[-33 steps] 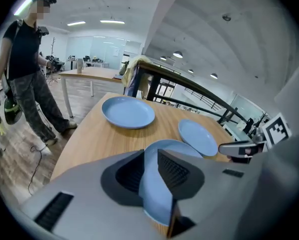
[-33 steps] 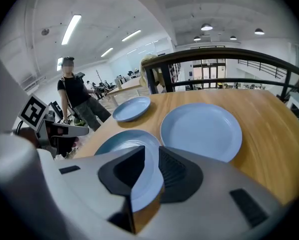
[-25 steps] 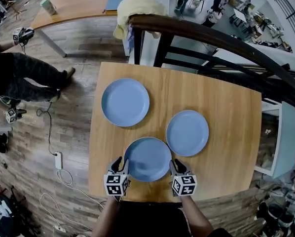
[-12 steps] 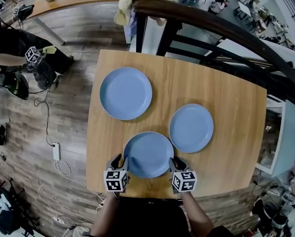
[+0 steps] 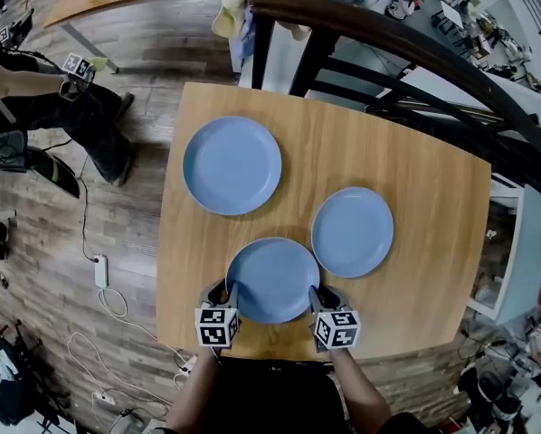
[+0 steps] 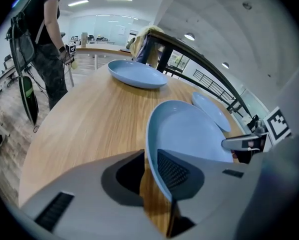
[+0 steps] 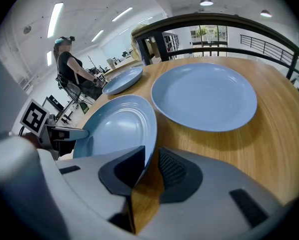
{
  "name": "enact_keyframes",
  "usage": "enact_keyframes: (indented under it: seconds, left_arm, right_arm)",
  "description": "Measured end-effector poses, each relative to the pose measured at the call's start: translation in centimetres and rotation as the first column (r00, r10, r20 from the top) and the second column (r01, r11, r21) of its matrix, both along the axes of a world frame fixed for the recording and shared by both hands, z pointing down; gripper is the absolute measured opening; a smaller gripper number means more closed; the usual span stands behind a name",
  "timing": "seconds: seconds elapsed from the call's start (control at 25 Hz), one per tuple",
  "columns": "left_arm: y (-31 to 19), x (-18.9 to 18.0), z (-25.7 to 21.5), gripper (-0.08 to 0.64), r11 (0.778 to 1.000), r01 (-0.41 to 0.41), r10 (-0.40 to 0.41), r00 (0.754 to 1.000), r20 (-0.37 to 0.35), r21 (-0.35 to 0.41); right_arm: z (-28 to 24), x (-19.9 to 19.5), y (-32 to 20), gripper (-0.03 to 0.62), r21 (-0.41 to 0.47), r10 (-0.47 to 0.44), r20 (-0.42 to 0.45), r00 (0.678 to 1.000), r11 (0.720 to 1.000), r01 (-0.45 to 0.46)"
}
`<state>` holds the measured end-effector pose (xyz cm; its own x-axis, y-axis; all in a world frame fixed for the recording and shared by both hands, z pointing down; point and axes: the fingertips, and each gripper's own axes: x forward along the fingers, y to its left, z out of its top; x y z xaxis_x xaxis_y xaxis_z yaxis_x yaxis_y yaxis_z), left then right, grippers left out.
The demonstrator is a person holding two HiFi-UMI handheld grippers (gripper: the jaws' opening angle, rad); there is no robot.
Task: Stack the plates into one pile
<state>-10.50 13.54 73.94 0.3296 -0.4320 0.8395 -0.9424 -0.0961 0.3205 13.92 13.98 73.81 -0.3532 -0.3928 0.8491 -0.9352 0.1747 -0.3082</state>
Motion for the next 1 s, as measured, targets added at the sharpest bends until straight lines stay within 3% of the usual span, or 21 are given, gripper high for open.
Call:
enact_keyframes:
  seconds: [0.12, 1.0]
  left_arm:
    - [0.1, -0.2, 0.2, 0.064, 1.0, 0.006, -0.006, 1.0, 0.004, -0.002]
    - [2.5, -1.6, -2.6, 0.055, 0.999, 0.014, -0.013, 1.0, -0.017, 0.036]
  right_arm:
    - [0.1, -0.3, 0.1, 0.085, 0.006, 0.001, -0.006, 1.0, 1.0, -0.001]
    - [-2.2, -1.7, 1.7, 0.063, 0.049, -0.001, -0.038, 0.999, 0.999, 0.003]
